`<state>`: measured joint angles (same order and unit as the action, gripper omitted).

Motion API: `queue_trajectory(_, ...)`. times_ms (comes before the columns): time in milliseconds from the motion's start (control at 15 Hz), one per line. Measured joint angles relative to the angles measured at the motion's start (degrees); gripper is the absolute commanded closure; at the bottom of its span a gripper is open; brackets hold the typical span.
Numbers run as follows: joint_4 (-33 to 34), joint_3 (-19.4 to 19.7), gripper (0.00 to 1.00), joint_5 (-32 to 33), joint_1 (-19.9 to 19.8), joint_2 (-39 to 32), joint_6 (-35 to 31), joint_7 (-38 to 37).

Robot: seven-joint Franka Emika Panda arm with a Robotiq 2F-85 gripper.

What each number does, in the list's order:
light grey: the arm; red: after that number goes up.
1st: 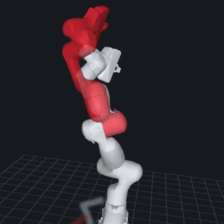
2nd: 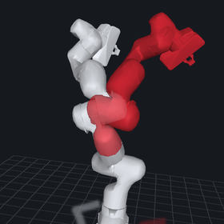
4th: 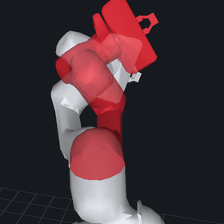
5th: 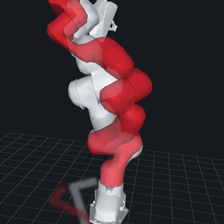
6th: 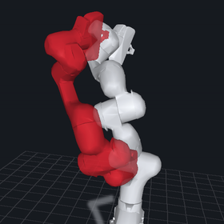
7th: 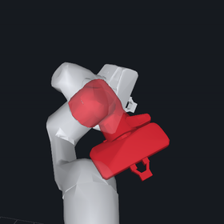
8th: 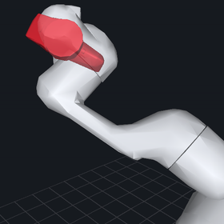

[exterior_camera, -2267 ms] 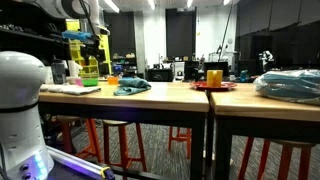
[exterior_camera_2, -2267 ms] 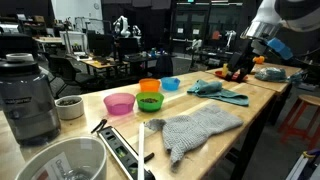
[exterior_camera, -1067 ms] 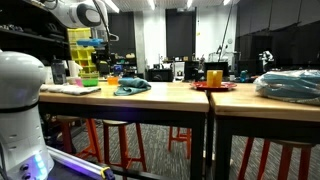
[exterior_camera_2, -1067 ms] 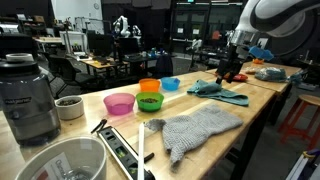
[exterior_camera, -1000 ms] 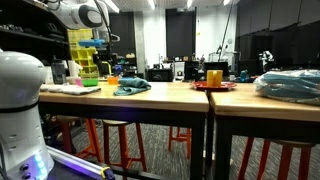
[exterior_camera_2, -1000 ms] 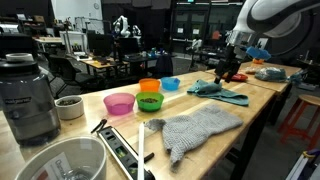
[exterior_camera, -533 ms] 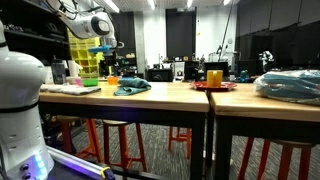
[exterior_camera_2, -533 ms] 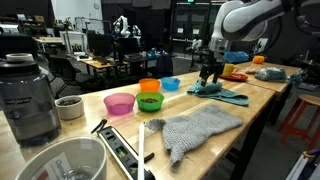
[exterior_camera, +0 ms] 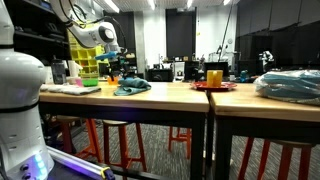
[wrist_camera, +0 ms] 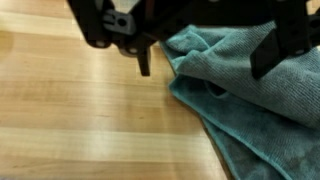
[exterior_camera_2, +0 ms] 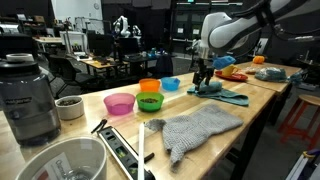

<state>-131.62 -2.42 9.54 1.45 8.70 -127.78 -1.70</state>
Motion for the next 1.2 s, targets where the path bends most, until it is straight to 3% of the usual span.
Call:
queue_trajectory(133,0.6,0.0,0.39,1.9,-0.1,-1.2,-0.5,-0.2)
queue_trajectory(467,1.4,0.1,0.81,3.4,-0.1,-2.6,-0.6,-0.4)
queue_trajectory(667,1.6,0.1,0.99,3.4,-0.1,-2.5,-0.7,-0.6)
queue_trajectory(1200,2.2,1.7,0.99,4.1,-2.0,2.5,-0.6,-0.9)
